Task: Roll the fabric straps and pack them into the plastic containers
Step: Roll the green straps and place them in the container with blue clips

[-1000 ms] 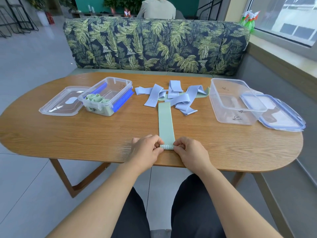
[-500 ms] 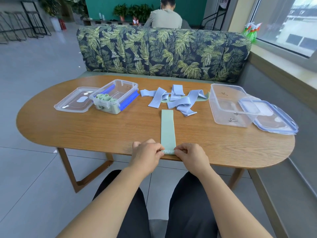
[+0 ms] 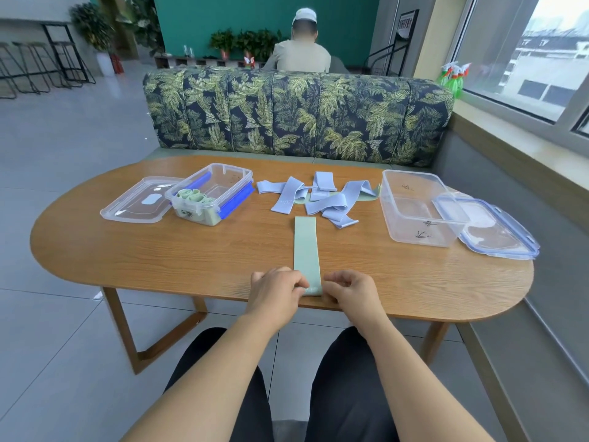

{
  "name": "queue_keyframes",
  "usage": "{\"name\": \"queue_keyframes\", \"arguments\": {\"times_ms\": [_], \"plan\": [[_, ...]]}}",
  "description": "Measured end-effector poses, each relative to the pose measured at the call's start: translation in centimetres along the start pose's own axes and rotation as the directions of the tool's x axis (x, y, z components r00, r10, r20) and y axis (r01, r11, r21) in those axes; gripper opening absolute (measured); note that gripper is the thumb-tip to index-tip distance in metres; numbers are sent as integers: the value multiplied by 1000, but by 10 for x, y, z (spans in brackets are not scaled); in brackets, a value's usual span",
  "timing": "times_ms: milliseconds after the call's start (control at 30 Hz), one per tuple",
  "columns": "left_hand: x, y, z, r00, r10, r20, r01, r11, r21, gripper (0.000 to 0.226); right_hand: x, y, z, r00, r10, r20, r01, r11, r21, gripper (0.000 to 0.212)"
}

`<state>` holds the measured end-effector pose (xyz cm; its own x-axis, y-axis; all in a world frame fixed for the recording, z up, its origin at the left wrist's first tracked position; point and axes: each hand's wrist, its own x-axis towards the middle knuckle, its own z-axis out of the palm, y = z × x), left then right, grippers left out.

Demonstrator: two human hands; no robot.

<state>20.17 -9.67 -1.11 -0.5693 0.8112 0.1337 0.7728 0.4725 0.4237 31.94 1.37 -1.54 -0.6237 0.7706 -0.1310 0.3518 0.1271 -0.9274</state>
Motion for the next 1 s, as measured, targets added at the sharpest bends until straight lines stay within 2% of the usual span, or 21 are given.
{"name": "queue_keyframes", "arguments": {"times_ms": [67, 167, 267, 467, 600, 700, 800, 1000], "plan": [[3, -1, 0, 1000, -3, 12, 3, 1000, 4, 19, -3, 5, 2, 999, -36, -38, 38, 997, 63, 10], [6, -1, 0, 1000, -14, 22, 14, 1000, 14, 19, -2, 8, 6, 995, -93, -32, 89, 989, -114, 10], [7, 0, -1, 1000, -18, 23, 18, 1000, 23, 21, 1, 4, 7, 996, -90, -23, 81, 963, -258, 8], [1, 0, 4, 999, -6, -37, 7, 999, 47, 23, 12, -1, 6, 999, -50, 19, 53, 956, -289, 9], [4, -1, 4, 1000, -13, -8, 13, 999, 33, 20, 16, -1, 5, 998, -57, 33, 64, 953, -297, 13], [11, -3, 3, 999, -26, 22, 25, 1000, 14, 19, 15, 4, 5, 998, -58, 10, 59, 978, -198, 17], [17, -5, 3, 998, -36, 50, 35, 999, 17, 20, 14, 8, 5, 998, -54, -16, 52, 993, -107, 12], [23, -8, 1, 993, -51, 106, 50, 999, 14, 21, 19, 4, 6, 999, -46, -22, 40, 971, -235, 11]]}}
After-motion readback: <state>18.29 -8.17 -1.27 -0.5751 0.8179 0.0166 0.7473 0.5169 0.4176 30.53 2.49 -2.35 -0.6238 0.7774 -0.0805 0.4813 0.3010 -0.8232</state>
